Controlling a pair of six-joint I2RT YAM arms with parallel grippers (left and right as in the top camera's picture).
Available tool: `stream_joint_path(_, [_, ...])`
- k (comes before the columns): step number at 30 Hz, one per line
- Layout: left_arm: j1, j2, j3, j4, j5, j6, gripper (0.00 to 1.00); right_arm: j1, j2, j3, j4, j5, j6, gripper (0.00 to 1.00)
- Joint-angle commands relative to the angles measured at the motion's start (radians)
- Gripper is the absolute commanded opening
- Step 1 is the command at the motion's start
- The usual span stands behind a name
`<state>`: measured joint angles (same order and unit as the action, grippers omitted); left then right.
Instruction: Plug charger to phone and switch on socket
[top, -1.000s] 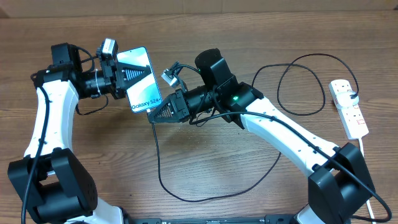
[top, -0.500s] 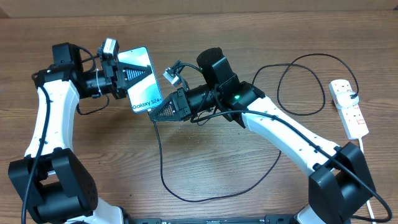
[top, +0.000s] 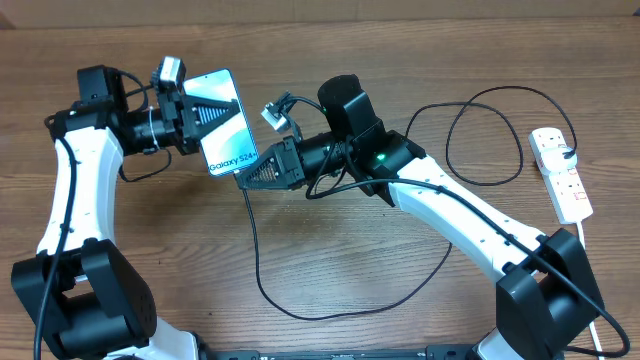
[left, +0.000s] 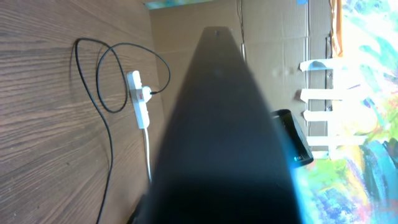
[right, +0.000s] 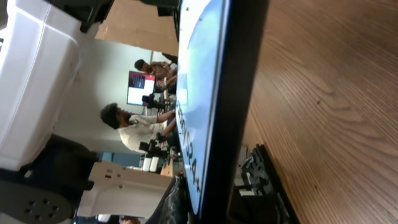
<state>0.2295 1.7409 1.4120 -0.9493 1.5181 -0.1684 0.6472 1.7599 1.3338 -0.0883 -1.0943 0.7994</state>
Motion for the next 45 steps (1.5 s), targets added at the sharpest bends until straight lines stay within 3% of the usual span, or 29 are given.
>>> stream_joint_path(1, [-0.032,-0.024,0.004,-0.022,0.061,-0.002,0.04,-0.039,-0.003,0.015,0.039,0.24,0.043,0.04])
stream_joint_path(9, [-0.058,-0.024,0.004,-0.023,0.046,0.007,0.04,-0.041,-0.003,0.015,0.143,0.277,0.118,0.04])
stream_joint_path(21, [-0.098,-0.024,0.004,-0.045,0.046,0.008,0.04,-0.043,-0.003,0.016,0.157,0.389,0.113,0.04])
stream_joint_path(22, [-0.099,-0.024,0.004,-0.045,0.046,0.008,0.04,-0.043,-0.003,0.016,0.159,0.381,0.109,0.25])
stream_joint_path(23, [-0.099,-0.024,0.004,-0.044,0.046,0.008,0.04,-0.043,-0.003,0.016,0.161,0.347,0.088,0.73])
stream_joint_path(24, [-0.099,-0.024,0.004,-0.044,0.045,0.009,0.04,-0.043,-0.003,0.016,0.16,0.315,0.069,0.92])
stream_joint_path(25, [-0.099,-0.024,0.004,-0.043,0.045,0.009,0.04,-0.043,-0.003,0.016,0.154,0.269,0.035,1.0])
stream_joint_path(28, [-0.097,-0.024,0.004,-0.016,0.042,0.008,0.04,-0.043,-0.003,0.016,0.028,0.066,-0.154,1.0])
stream_joint_path(32, [-0.097,-0.024,0.004,0.0,0.011,0.006,0.04,-0.043,-0.004,0.016,-0.208,0.007,-0.268,1.0])
stream_joint_path(35, [-0.097,-0.024,0.004,0.013,-0.01,0.003,0.04,-0.043,-0.004,0.016,-0.283,-0.027,-0.336,1.0])
stream_joint_path(39, [-0.097,-0.024,0.004,0.023,-0.01,0.003,0.04,-0.043,-0.01,0.016,-0.25,-0.095,-0.336,0.98])
stream_joint_path(40, [-0.097,-0.024,0.004,0.023,-0.011,0.003,0.04,-0.042,-0.01,0.016,-0.234,-0.102,-0.332,0.95])
stream_joint_path(41, [-0.097,-0.024,0.004,0.023,-0.011,0.003,0.04,-0.042,-0.01,0.016,-0.206,-0.119,-0.328,0.81])
stream_joint_path(45, [-0.097,-0.024,0.004,0.023,-0.01,0.003,0.04,-0.032,-0.01,0.016,-0.152,-0.123,-0.298,0.45])
